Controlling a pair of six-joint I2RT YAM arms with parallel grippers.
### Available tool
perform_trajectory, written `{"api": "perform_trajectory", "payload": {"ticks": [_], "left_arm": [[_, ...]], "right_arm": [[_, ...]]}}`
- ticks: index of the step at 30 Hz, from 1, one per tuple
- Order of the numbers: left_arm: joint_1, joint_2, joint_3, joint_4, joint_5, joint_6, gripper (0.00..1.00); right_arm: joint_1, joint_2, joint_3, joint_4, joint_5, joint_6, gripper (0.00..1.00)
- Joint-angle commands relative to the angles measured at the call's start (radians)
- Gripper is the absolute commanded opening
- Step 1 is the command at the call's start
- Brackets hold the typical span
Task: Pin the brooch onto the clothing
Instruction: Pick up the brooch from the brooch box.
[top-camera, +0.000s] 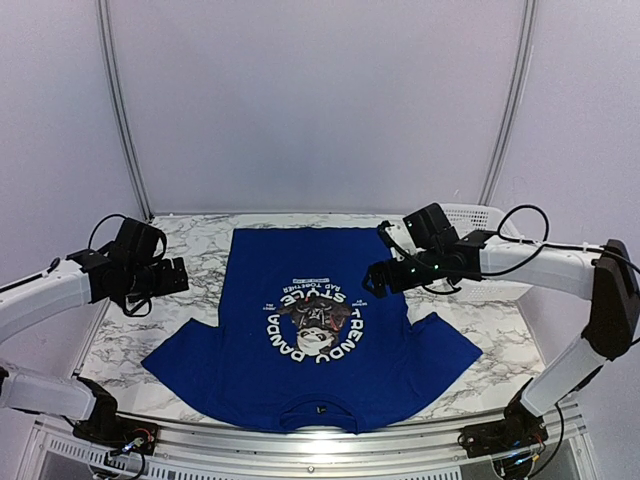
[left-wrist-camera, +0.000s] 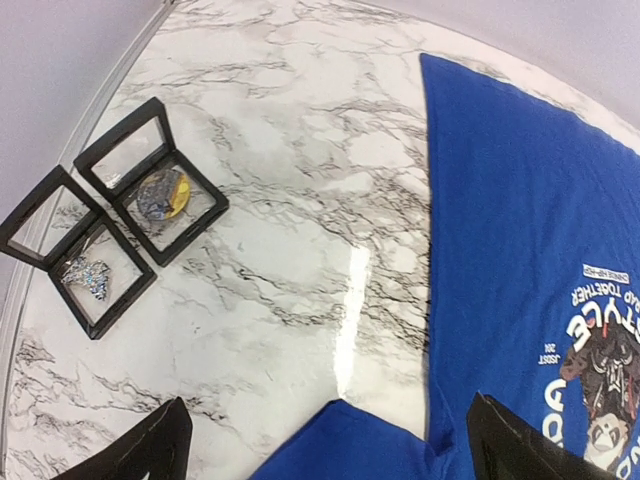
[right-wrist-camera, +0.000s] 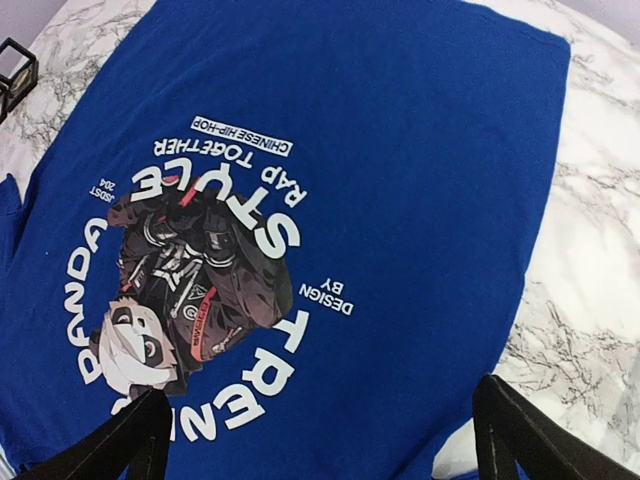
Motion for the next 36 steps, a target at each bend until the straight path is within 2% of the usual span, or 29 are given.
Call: {"api": "perform_trajectory", "payload": {"ticks": [1,4,8,13,21,36], "left_arm": [[0.09,0.114,0.072,-0.045,0.006,0.014,0.99],[0.161,0.204,0.123,-0.048,0.021,0.029,0.98],[0.228,0.246,0.149,-0.041,0.004,0.042,0.9],[0.325,0.407,0.222,-0.023,0.05,0.085,0.74],[0.401,0.583,0.282,0.053,0.087,0.106,0.72],[0.475,0.722,0.412,0.08,0.121,0.125,0.73]], "right_arm": [[-0.007,-0.009,0.056,0.089,-0.049,-0.067,0.99],[-0.007,0.037,0.1,0.077,-0.073,-0.098,0.98],[-0.009,0.119,0.186,0.023,-0.074,-0.13,0.99],[-0.009,0.195,0.251,-0.022,-0.042,-0.158,0.98],[-0.009,0.275,0.287,-0.067,0.005,-0.215,0.99],[-0.01,0.351,0.345,-0.094,0.089,-0.248,0.99]]}}
